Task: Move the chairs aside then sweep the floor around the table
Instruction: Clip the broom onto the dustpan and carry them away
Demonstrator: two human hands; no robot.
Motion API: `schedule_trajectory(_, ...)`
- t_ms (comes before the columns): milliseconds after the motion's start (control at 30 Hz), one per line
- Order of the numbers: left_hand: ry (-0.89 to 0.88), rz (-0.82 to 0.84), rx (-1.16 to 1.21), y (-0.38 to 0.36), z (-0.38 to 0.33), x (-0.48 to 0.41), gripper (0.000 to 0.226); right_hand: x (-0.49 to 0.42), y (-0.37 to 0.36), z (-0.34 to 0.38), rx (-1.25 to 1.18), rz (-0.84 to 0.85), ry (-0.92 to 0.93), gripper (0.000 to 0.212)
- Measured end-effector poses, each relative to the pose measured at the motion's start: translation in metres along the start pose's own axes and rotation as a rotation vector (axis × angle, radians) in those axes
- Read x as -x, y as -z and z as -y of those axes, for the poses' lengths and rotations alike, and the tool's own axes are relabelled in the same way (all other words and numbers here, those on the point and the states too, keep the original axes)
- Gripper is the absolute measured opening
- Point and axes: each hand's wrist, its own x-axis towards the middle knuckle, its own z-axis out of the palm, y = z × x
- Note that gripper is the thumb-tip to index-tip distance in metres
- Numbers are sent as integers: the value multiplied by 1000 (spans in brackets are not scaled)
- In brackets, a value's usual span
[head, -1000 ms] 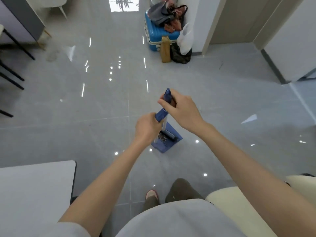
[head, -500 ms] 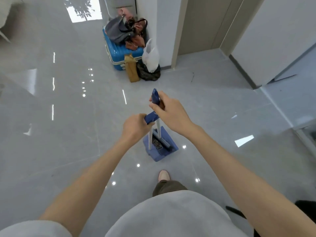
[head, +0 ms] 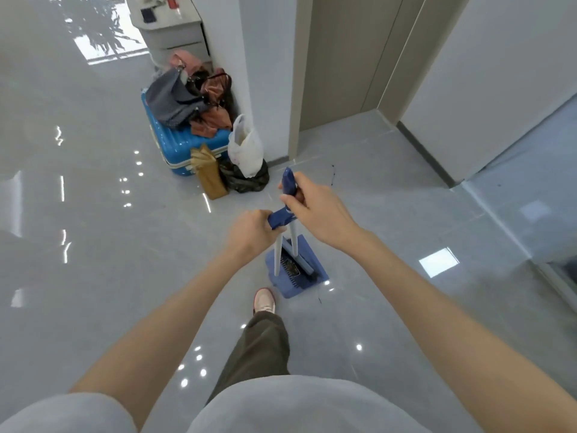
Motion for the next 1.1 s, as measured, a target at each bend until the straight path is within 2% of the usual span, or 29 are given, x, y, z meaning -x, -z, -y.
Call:
schedule_trajectory(167, -78, 76, -62, 14, 2, -114, 25, -90, 22, -25, -38, -39, -113, 21)
schedule_trajectory(400, -216, 88, -123, 47, -19, -279, 28, -226, 72, -60, -39, -94, -253, 22)
schedule_trajectory(667, -364, 170, -328, 64, -42, -442, 32, -348, 105, -127, -22, -104, -293, 21)
schedule_trajectory(800, -308, 245, -411, 61, -52, -502, 32, -392, 119, -159, 94, -68, -283, 24)
schedule_trajectory(900, -335, 204, -533, 66, -65, -560, 26, -436, 140, -179, 173, -93, -262, 27)
schedule_trajectory(1000, -398, 170, -644, 70, -69, -604, 9, -472, 151, -190, 160, -95, -282, 28)
schedule_trajectory(1100, -448, 176, -672, 75, -71, -637, 12, -502, 156, -199, 145, -100, -293, 28)
